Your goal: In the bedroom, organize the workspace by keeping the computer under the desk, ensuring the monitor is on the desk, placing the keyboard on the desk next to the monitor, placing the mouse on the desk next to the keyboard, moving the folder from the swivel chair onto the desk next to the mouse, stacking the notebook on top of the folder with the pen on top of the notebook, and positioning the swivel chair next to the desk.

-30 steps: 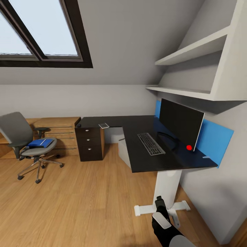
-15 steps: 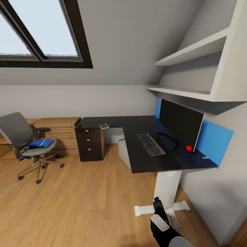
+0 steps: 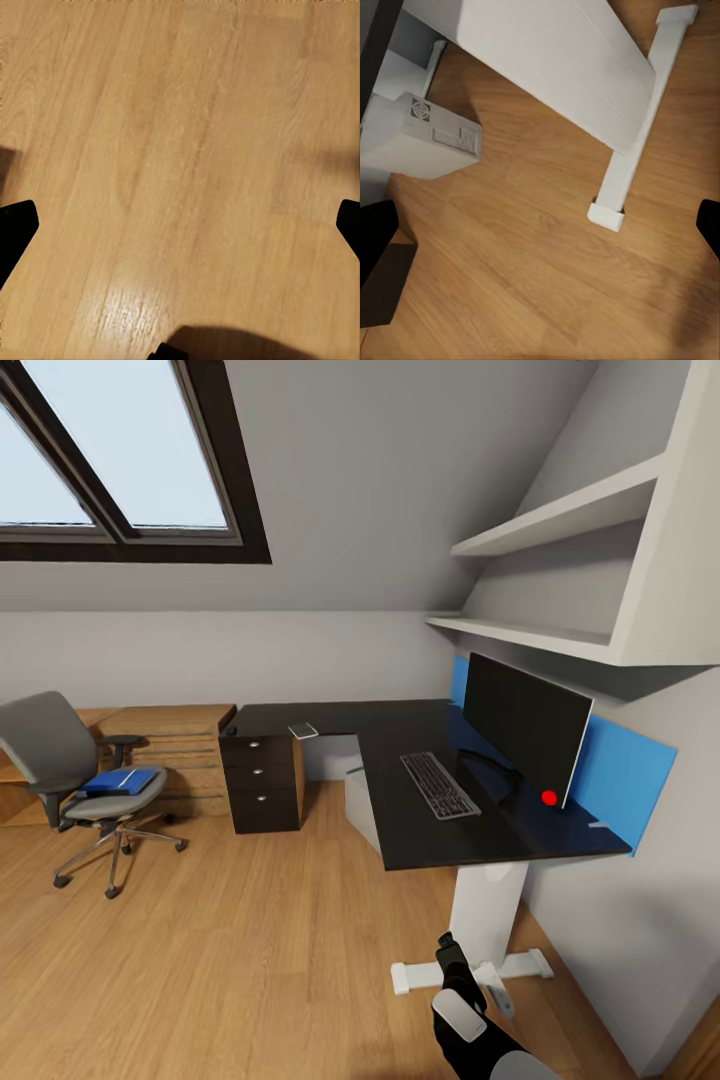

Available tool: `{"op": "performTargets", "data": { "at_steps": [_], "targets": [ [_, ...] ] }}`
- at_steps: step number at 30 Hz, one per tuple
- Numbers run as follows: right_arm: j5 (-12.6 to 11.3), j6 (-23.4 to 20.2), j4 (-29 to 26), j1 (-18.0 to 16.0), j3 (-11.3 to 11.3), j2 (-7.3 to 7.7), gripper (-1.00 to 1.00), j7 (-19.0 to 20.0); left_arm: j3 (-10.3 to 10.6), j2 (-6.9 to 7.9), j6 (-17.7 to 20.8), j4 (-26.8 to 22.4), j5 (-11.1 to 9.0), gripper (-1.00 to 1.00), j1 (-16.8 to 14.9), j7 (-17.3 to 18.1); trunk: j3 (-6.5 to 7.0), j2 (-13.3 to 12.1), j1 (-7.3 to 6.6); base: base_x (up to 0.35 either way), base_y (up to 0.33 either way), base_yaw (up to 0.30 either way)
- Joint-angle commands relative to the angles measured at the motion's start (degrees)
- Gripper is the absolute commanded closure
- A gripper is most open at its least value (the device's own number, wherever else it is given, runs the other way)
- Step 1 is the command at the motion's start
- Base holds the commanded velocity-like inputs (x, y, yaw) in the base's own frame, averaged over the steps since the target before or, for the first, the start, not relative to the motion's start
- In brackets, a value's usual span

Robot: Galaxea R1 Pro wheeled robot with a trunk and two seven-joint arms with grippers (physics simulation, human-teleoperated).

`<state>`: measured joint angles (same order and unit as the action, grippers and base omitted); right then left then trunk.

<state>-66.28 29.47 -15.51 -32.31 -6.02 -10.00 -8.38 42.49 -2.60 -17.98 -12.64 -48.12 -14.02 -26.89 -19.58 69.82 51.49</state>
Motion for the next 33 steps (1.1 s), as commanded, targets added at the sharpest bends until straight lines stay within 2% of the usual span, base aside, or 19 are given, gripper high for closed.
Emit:
{"op": "performTargets", "data": {
  "at_steps": [1,33],
  "targets": [
    [-0.1,0.2,0.0,0.0,-0.5,0.0,-1.0,-0.5,0.5,0.02,-0.2,0.0,-0.5,-1.0,0.0,-0.3,0.11,-0.4,-0.23,0.0,0.0,0.0],
    [-0.1,0.2,0.5,0.0,-1.2,0.0,-1.0,-0.5,0.5,0.04,-0.1,0.0,-0.5,-1.0,0.0,-0.3,5.86,-13.2,-7.25,0.0,0.0,0.0]
  ]
}}
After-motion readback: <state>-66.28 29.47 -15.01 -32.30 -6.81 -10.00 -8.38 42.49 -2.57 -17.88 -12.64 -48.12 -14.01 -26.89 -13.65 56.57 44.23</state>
